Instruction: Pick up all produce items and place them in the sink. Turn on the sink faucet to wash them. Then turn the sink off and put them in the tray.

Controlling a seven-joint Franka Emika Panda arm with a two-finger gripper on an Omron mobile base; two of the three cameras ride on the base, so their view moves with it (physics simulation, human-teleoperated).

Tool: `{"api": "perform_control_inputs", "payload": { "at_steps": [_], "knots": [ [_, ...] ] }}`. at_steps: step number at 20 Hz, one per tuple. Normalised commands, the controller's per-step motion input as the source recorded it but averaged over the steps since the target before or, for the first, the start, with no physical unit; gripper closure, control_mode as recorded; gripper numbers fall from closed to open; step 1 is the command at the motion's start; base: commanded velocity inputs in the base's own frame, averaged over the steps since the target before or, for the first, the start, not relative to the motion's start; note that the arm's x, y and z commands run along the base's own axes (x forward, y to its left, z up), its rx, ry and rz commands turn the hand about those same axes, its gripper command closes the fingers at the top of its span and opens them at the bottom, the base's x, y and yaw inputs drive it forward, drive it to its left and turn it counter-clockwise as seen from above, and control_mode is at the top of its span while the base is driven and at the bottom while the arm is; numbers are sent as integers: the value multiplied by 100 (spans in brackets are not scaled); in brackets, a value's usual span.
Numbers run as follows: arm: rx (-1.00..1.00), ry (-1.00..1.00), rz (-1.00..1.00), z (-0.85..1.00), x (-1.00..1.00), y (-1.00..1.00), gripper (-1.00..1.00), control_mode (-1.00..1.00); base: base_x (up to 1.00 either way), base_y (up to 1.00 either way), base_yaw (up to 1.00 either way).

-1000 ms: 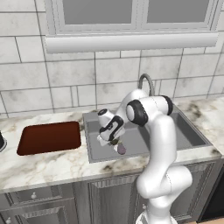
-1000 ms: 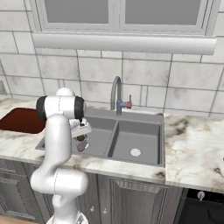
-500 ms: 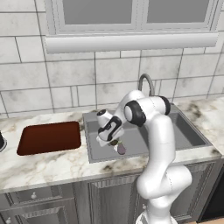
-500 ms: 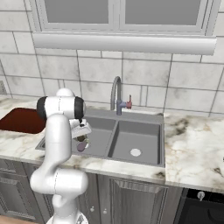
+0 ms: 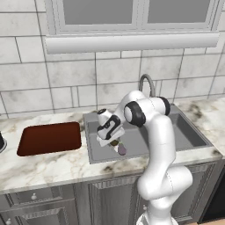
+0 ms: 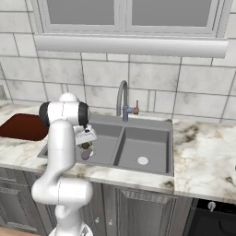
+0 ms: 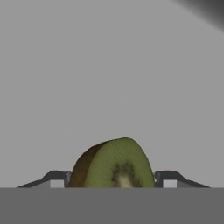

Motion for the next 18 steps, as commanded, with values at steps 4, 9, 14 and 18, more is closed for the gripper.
{"api": "perform_control_inputs", "payload": {
  "at_steps": [4, 9, 14, 18],
  "knots": [
    [1, 0, 0, 0, 0, 0, -100, -100, 0, 0, 0],
    [0, 0, 0, 6, -1, -1, -100, -100, 0, 0, 0],
    [0, 0, 0, 23, -6, 0, -100, -100, 0, 0, 0],
    [0, 0, 0, 39, -14, -2, -100, -100, 0, 0, 0]
  ]
}}
